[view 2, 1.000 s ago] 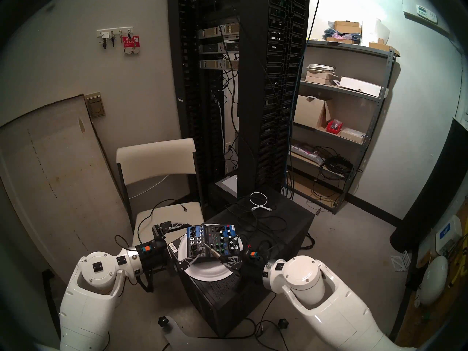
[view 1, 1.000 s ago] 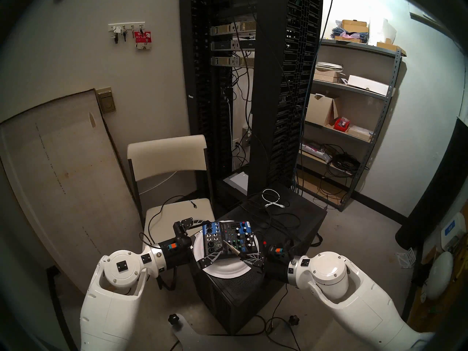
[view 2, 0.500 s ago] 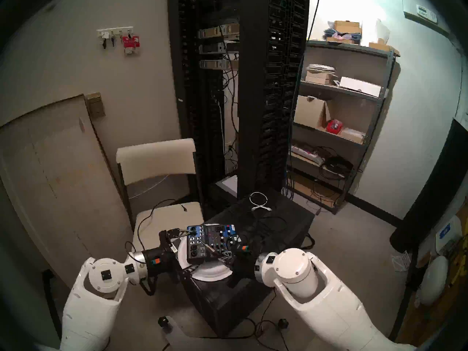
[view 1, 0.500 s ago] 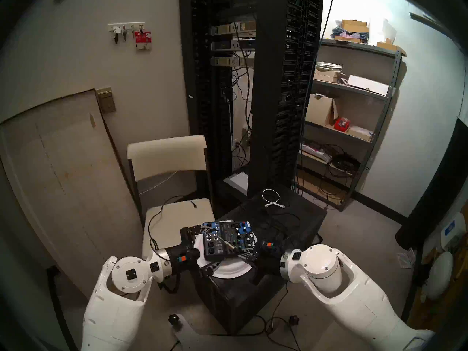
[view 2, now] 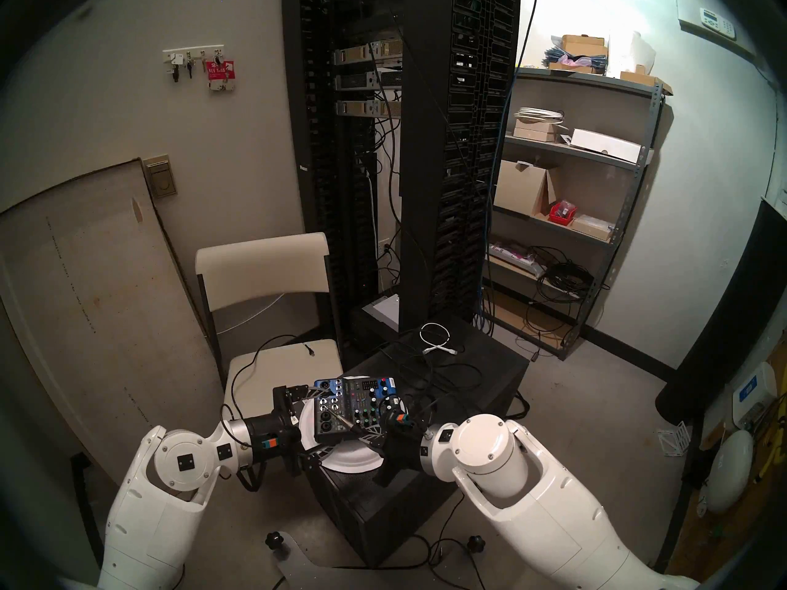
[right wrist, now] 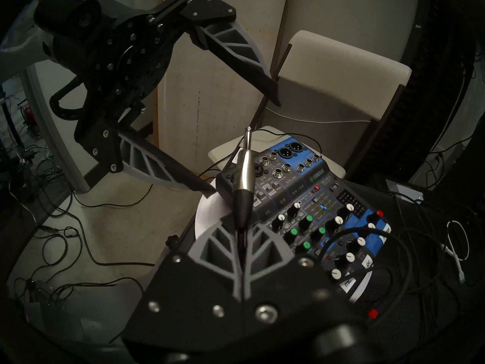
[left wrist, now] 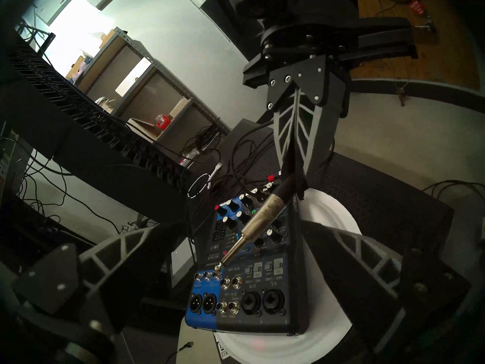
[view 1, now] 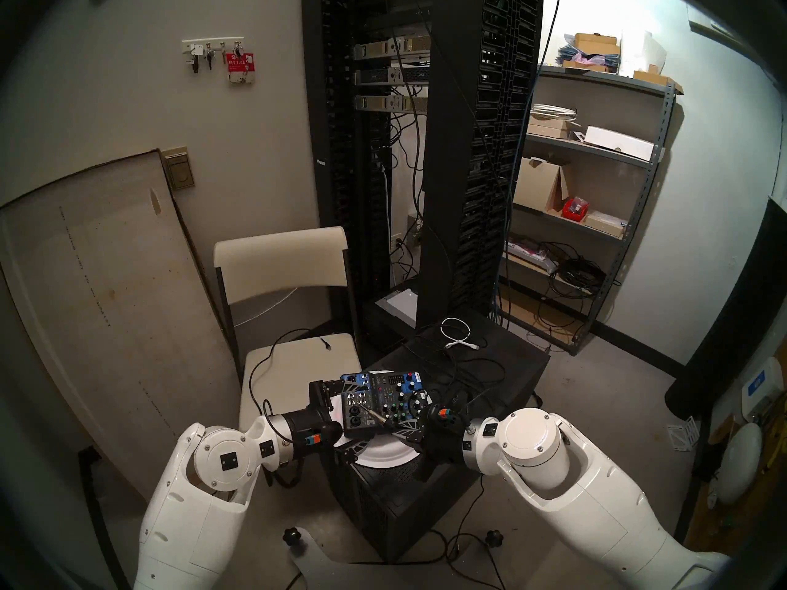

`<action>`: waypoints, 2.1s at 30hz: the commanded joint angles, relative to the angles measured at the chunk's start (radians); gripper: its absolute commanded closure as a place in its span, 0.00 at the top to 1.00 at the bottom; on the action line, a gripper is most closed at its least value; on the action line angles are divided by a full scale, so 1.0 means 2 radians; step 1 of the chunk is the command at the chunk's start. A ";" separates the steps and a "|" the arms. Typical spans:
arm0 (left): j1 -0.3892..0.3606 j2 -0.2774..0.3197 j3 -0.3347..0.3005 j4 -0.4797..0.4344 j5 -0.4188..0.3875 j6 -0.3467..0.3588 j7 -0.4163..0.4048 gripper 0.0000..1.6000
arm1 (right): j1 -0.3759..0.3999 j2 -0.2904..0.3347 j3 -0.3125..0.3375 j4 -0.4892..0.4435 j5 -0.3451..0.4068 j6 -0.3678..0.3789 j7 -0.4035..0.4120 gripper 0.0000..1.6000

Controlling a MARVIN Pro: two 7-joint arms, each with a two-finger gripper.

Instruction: Insert aux cable

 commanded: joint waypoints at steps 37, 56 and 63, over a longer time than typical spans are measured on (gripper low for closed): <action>-0.006 0.008 0.023 0.004 0.095 -0.034 0.037 0.01 | 0.023 -0.016 -0.018 -0.013 -0.003 0.004 0.012 0.00; 0.001 -0.003 0.019 0.022 0.097 -0.061 0.070 0.00 | -0.001 -0.026 0.016 -0.031 0.038 -0.043 0.018 1.00; 0.005 -0.010 0.014 0.027 0.083 -0.066 0.078 0.00 | -0.018 -0.029 0.034 -0.044 0.061 -0.067 0.024 1.00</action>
